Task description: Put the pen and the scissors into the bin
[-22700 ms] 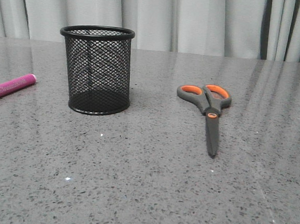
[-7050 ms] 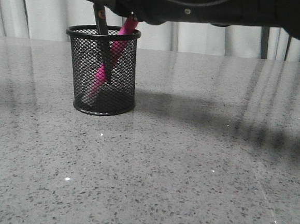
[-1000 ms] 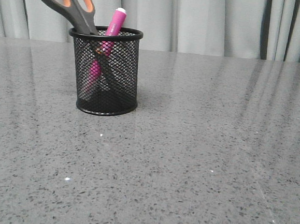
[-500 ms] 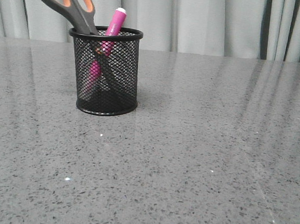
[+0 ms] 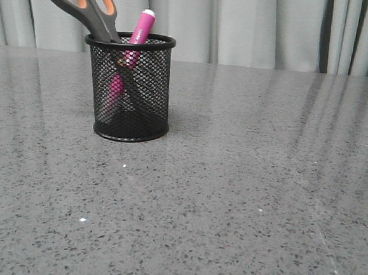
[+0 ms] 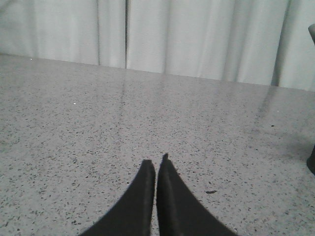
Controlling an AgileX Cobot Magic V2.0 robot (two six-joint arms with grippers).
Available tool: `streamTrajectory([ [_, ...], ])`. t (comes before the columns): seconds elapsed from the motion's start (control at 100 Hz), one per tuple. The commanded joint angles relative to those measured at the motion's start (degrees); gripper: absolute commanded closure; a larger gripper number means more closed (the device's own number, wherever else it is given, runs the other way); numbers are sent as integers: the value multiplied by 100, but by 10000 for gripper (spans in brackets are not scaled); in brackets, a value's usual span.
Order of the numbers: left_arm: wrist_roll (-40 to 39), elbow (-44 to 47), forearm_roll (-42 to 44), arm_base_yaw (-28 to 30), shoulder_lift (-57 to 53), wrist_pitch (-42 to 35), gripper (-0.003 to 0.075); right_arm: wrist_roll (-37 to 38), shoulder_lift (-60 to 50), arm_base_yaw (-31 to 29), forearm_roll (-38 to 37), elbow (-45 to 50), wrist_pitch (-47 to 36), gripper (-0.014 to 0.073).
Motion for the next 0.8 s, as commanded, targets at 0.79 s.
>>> streamTrajectory([
  [0.79, -39, 126, -74, -25, -153, -422, 742, -1294, -807, 2, 869, 109, 985, 669],
])
